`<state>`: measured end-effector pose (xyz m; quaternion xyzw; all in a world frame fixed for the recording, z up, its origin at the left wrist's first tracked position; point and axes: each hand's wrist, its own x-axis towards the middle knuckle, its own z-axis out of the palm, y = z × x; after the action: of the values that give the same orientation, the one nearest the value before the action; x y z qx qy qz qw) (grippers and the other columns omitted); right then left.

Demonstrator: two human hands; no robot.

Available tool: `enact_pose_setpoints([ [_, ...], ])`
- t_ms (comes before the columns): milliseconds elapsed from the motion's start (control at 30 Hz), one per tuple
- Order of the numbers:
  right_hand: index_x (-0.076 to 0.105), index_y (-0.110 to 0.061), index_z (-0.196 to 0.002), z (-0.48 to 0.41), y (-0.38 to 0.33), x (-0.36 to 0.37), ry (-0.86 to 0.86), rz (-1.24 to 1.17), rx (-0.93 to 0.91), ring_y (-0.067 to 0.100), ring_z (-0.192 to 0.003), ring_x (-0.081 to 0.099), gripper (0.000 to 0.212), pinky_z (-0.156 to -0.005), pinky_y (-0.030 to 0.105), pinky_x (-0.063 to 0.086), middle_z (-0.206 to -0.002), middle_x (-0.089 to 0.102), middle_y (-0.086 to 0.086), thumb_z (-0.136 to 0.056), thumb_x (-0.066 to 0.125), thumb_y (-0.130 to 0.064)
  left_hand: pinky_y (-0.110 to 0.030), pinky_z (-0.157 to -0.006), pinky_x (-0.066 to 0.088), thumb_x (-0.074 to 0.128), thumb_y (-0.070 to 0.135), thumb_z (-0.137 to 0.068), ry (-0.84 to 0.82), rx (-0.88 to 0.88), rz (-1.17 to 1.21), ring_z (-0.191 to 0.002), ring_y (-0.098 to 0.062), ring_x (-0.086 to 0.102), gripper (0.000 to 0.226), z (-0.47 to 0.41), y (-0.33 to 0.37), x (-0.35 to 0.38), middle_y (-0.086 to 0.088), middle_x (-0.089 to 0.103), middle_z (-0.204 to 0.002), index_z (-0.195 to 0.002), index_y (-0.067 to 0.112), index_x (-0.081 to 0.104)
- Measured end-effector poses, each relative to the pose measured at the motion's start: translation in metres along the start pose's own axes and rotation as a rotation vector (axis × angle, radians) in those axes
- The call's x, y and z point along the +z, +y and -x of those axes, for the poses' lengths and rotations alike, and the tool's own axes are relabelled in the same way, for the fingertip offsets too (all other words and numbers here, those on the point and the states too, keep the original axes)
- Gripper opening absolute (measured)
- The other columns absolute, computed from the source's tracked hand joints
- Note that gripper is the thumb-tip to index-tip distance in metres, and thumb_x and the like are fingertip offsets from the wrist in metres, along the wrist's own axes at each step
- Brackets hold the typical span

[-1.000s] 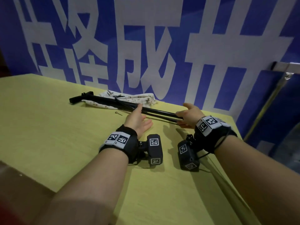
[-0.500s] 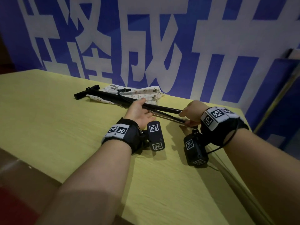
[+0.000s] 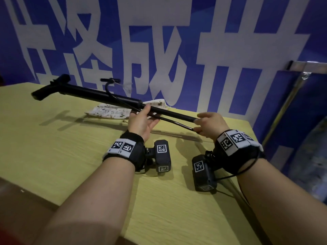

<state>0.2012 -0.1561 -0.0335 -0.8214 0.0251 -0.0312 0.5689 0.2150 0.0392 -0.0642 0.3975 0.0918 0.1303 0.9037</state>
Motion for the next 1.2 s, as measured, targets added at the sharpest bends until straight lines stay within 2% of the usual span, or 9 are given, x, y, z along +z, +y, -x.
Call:
enact_pose_setpoints([
  [100,0.060,-0.008,-0.122,0.014,0.000,-0.001,0.106,-0.358,-0.150,0.023,-0.089,0.069,0.031,-0.081,0.030,0.056,-0.127,0.051,-0.006,-0.094,0.049,-0.002,-0.033,-0.071,0.060,0.063,0.015,-0.094,0.047,0.047,0.061,-0.097,-0.023,0.071,0.047,-0.001,0.003,0.002,-0.012,0.067,-0.116,-0.136,0.010,0.043],
  [200,0.068,-0.011,-0.097,0.026,-0.004,-0.001,0.124,-0.460,-0.252,0.023,-0.084,0.070,0.030,-0.079,0.029,0.057,-0.124,0.052,-0.011,-0.092,0.044,0.006,-0.029,-0.063,0.059,0.064,0.015,-0.093,0.113,0.076,0.101,-0.100,-0.024,0.069,0.046,-0.001,0.003,0.001,-0.013,0.065,-0.119,-0.135,0.008,0.045],
  [367,0.064,-0.004,-0.070,0.034,0.006,0.000,0.049,-0.419,-0.151,0.019,-0.058,0.064,0.034,-0.057,0.024,0.051,-0.076,0.067,0.013,-0.084,0.037,0.013,-0.028,-0.061,0.059,0.063,0.014,-0.094,0.150,0.060,0.153,-0.102,-0.026,0.067,0.038,0.000,0.002,0.001,-0.011,0.064,-0.116,-0.130,0.009,0.052],
  [433,0.062,-0.003,-0.074,0.031,0.014,-0.002,0.065,-0.458,-0.066,0.022,-0.060,0.063,0.026,-0.054,0.025,0.050,-0.074,0.065,0.013,-0.086,0.042,0.009,-0.026,-0.058,0.058,0.062,0.014,-0.094,0.154,0.067,0.145,-0.102,-0.025,0.067,0.037,0.000,0.003,0.000,-0.011,0.065,-0.116,-0.130,0.009,0.053],
  [533,0.056,-0.007,-0.095,0.026,0.020,-0.002,0.135,-0.475,0.016,0.025,-0.082,0.066,0.006,-0.070,0.036,0.055,-0.099,0.063,0.014,-0.090,0.055,-0.005,-0.026,-0.060,0.058,0.062,0.013,-0.094,0.157,0.080,0.117,-0.101,-0.024,0.067,0.037,0.003,0.002,-0.002,-0.010,0.065,-0.116,-0.130,0.009,0.053],
  [633,0.039,-0.020,-0.130,0.022,0.025,-0.002,0.158,-0.461,0.018,0.024,-0.103,0.058,0.051,-0.089,0.040,0.052,-0.123,0.050,0.007,-0.088,0.066,-0.019,-0.025,-0.060,0.058,0.063,0.013,-0.094,0.157,0.096,0.072,-0.102,-0.024,0.067,0.037,0.005,-0.001,-0.001,-0.010,0.066,-0.117,-0.129,0.008,0.053],
  [733,0.029,-0.028,-0.146,0.020,0.029,-0.004,0.134,-0.446,-0.061,0.026,-0.118,0.052,0.069,-0.099,0.045,0.046,-0.139,0.044,0.007,-0.088,0.065,-0.026,-0.024,-0.059,0.057,0.064,0.013,-0.093,0.163,0.097,0.033,-0.100,-0.023,0.068,0.039,0.007,-0.004,0.000,-0.011,0.065,-0.118,-0.130,0.007,0.052],
  [900,0.037,-0.020,-0.144,0.022,0.025,-0.006,0.070,-0.702,-0.056,0.021,-0.099,0.063,0.051,-0.091,0.037,0.051,-0.124,0.059,0.014,-0.095,0.054,-0.022,-0.022,-0.056,0.056,0.066,0.013,-0.092,0.138,0.056,-0.009,-0.098,-0.022,0.068,0.042,0.009,-0.007,0.003,-0.013,0.065,-0.120,-0.131,0.007,0.051],
  [1200,0.052,-0.006,-0.127,0.013,0.023,-0.009,0.182,-0.955,0.056,0.024,-0.067,0.069,0.033,-0.080,0.042,0.058,-0.083,0.066,0.010,-0.095,0.055,-0.015,-0.028,-0.063,0.059,0.067,0.025,-0.091,0.016,0.008,-0.066,-0.102,-0.024,0.070,0.046,0.016,-0.007,0.007,-0.014,0.066,-0.121,-0.132,0.012,0.049],
])
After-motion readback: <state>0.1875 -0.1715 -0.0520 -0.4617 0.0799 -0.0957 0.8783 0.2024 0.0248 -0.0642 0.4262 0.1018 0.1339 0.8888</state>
